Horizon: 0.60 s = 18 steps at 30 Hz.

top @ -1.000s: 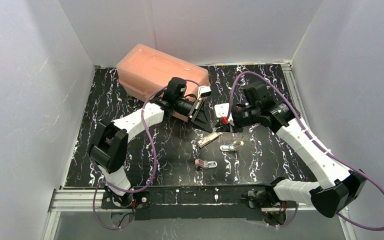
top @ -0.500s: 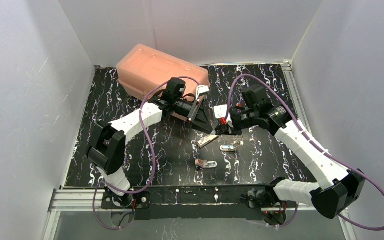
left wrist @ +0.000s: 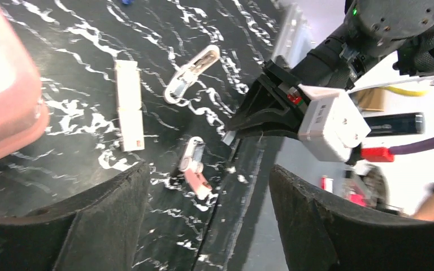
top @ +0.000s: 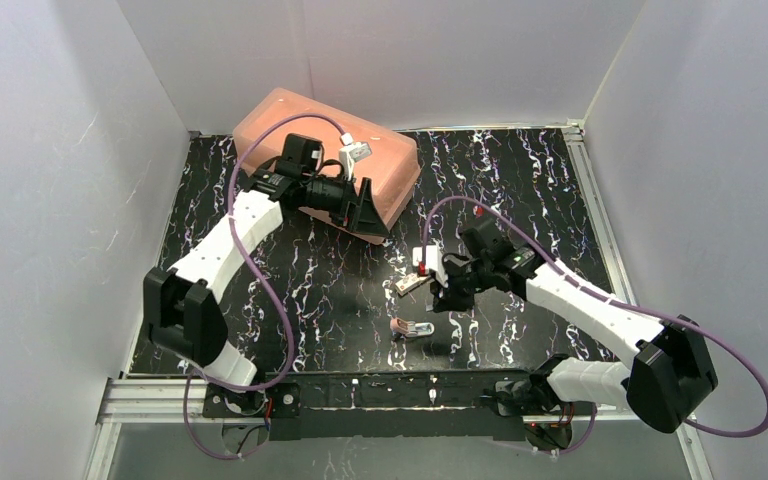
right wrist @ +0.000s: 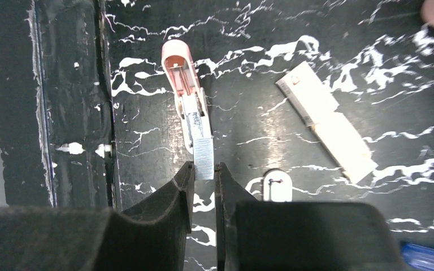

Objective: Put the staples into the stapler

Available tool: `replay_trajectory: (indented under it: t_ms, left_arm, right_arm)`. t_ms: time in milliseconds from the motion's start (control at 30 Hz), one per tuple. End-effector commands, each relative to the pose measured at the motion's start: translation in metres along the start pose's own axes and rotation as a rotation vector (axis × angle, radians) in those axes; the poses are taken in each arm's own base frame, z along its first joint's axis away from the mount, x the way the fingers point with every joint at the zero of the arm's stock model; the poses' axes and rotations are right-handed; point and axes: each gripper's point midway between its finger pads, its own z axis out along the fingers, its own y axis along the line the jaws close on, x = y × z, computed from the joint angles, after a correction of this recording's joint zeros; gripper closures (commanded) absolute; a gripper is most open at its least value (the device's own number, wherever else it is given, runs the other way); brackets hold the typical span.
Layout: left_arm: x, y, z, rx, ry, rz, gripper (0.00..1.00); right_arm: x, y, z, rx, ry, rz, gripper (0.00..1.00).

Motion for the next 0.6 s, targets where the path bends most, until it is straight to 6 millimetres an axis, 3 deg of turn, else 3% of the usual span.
replay_trajectory:
  t_ms: [0, 233, 567]
  left_arm:
    - [-0.007, -0.010, -0.035, -0.175, -0.047, 0.235, 0.22]
    - [-0.008, -0.001, -0.060, -0.344, -0.073, 0.361, 0.11]
    - [-0.009, 0.001, -0.075, -0.393, -0.109, 0.380, 0.06]
  right_arm:
    - [0.005, -0.007, 0.017, 0.066, 0.025, 0.017, 0.87]
    - [0.010, -0.004, 0.035, 0.093, 0.074, 0.008, 0.88]
    - [0.021, 0.002, 0.047, 0.075, 0.116, 0.006, 0.88]
